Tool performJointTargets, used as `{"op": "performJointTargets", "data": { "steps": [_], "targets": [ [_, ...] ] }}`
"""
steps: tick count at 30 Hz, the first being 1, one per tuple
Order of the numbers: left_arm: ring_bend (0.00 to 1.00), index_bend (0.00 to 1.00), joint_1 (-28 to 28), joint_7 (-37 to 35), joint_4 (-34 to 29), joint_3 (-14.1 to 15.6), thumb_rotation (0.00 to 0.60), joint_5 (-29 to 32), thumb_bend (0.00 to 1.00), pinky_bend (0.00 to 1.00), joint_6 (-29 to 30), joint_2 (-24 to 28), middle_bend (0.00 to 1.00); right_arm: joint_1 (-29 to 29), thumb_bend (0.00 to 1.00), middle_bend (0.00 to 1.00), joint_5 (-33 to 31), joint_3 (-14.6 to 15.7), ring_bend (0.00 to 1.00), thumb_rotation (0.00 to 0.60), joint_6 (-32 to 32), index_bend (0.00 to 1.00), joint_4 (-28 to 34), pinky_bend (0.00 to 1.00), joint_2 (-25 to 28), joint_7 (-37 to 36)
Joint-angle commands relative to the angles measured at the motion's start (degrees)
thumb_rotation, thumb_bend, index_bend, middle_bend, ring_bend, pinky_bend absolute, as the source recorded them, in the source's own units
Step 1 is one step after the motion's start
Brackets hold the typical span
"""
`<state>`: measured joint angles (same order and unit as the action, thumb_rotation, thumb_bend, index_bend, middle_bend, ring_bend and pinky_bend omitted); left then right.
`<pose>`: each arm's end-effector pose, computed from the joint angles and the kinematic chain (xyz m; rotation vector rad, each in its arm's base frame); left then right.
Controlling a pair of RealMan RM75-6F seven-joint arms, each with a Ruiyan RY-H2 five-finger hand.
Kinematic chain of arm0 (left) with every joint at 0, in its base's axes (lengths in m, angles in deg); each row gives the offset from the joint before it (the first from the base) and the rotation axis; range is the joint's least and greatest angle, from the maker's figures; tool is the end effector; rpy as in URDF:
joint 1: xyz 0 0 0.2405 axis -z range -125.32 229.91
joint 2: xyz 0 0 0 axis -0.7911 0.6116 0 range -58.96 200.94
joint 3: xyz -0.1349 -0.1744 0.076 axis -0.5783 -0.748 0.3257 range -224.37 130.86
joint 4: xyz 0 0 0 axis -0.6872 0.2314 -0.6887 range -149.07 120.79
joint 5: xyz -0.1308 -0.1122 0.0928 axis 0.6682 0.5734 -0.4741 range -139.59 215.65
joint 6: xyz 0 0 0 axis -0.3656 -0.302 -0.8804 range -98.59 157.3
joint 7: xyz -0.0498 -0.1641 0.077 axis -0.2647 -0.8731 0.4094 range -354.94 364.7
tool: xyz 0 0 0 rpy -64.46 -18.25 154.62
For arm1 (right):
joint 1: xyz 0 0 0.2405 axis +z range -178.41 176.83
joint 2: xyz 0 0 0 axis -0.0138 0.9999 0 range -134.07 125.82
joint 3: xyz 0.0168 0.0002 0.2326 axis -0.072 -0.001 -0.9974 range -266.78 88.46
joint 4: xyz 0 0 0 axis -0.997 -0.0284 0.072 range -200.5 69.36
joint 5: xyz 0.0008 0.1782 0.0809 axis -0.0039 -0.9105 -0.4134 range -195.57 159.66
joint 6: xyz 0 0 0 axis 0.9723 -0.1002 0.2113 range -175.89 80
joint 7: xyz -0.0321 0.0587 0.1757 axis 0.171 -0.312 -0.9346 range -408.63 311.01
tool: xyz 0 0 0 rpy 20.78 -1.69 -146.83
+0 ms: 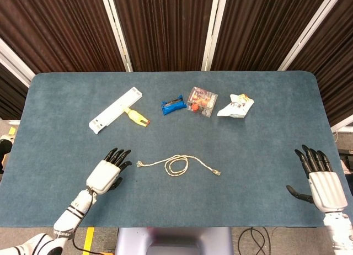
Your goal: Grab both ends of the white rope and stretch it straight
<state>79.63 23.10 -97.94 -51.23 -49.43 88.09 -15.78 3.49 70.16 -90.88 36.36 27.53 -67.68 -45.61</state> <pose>-0.1712 0.2943 -0.0210 -2.0017 -0.7637 -0.8729 -0.2816 -0.2149 0.1551 1.4481 -0.8773 0.8589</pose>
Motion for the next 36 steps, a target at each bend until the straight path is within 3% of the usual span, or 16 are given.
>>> {"op": "performJointTargets", "data": {
  "steps": [1, 21, 36],
  "targets": [
    [0.0, 0.26, 1.6, -0.1, 2.2, -0.8, 0.6, 1.8, 0.45, 0.03, -1.8, -2.1, 0.0, -0.2, 0.3, 0.0, 0.0, -0.1, 0.0, 0.472, 0.5, 0.0, 0.1, 0.0, 0.1, -0.2],
    [0.0, 0.35, 5.8, -6.1, 14.0, -0.9, 0.6, 2.0, 0.45, 0.03, -0.1, -10.6, 0.05, -0.2, 0.3, 0.0, 0.0, 0.0, 0.0, 0.473, 0.0, 0.0, 0.3, 0.0, 0.2, -0.1],
    [0.0, 0.41, 8.9, -4.8, 19.6, -1.3, 0.6, 3.8, 0.45, 0.03, -2.5, -15.1, 0.09, -0.1, 0.3, 0.0, -0.9, -0.2, 0.0, 0.472, -0.6, 0.0, 0.3, 0.0, 0.4, -0.3]
  ]
}}
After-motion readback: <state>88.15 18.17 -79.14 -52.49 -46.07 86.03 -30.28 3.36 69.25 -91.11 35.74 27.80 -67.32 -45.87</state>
